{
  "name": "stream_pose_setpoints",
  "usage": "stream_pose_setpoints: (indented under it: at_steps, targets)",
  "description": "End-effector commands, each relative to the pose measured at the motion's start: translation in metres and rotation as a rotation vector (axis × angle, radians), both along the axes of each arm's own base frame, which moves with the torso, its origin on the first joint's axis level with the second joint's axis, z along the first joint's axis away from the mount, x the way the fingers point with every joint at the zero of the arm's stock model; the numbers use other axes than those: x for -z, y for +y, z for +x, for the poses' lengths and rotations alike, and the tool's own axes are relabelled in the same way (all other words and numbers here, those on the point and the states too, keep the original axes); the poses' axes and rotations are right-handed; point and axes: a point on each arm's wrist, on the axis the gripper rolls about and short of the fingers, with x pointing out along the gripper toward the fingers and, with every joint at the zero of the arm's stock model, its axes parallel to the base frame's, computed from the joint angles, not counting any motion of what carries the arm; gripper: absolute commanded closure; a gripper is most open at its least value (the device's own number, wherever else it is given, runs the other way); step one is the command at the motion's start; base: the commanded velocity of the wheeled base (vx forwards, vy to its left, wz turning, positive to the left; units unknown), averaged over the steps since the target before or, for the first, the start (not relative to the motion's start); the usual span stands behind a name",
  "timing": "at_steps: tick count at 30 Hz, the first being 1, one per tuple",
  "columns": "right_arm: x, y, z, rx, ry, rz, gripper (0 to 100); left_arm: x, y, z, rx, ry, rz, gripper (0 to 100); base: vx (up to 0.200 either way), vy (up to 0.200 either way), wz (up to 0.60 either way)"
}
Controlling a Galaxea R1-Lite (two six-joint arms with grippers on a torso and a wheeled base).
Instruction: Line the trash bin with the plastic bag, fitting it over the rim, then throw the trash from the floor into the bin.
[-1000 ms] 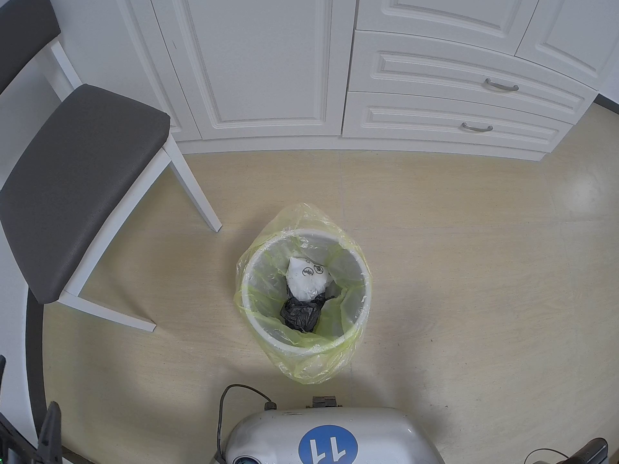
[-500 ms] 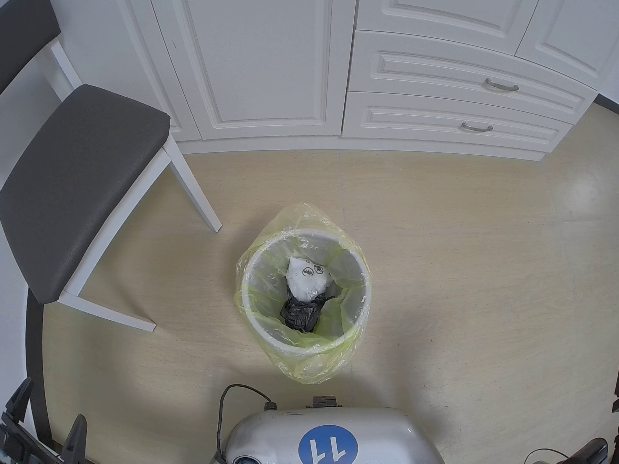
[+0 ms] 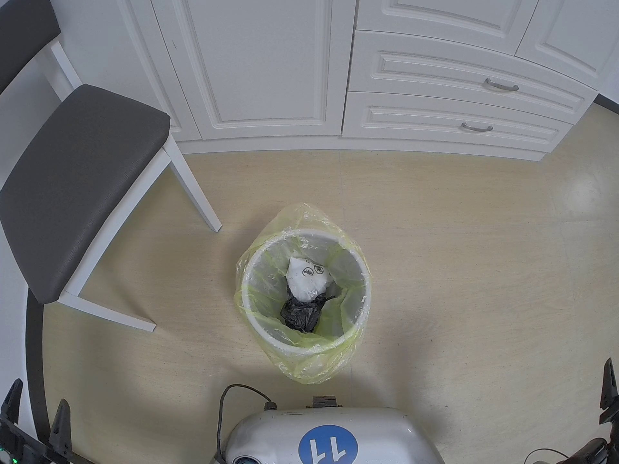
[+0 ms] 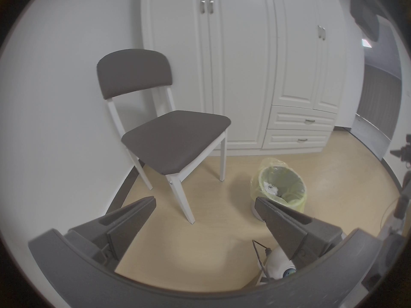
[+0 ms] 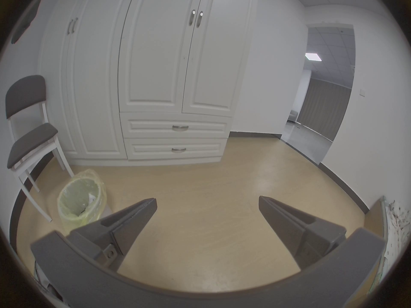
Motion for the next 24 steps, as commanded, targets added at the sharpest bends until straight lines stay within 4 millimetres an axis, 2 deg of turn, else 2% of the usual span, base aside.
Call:
stream_pose_setpoints:
  at_steps: [1, 10, 15, 24]
  targets:
    - [0.0070, 0.0003, 0.0007, -0.014, 0.022, 0.001, 0, 0.0015, 0.0006, -0.0005, -0.028, -0.015, -0.032, 0, 0.000, 0.000, 0.00]
    - [0.0071, 0.0040, 0.0016, -0.185, 0.034, -0.038, 0, 0.0012, 0.0005, -0.0007, -0.023, -0.017, -0.023, 0, 0.000, 0.000, 0.00]
    - [0.0096, 0.0067, 0.0021, -0.311, 0.042, 0.024, 0, 0.0011, -0.0003, -0.0008, 0.012, -0.010, -0.010, 0, 0.000, 0.000, 0.00]
    - [0.0118, 0.0081, 0.0022, -0.365, 0.077, -0.045, 0, 0.0007, -0.0019, -0.0007, 0.084, -0.015, 0.055, 0, 0.000, 0.000, 0.00]
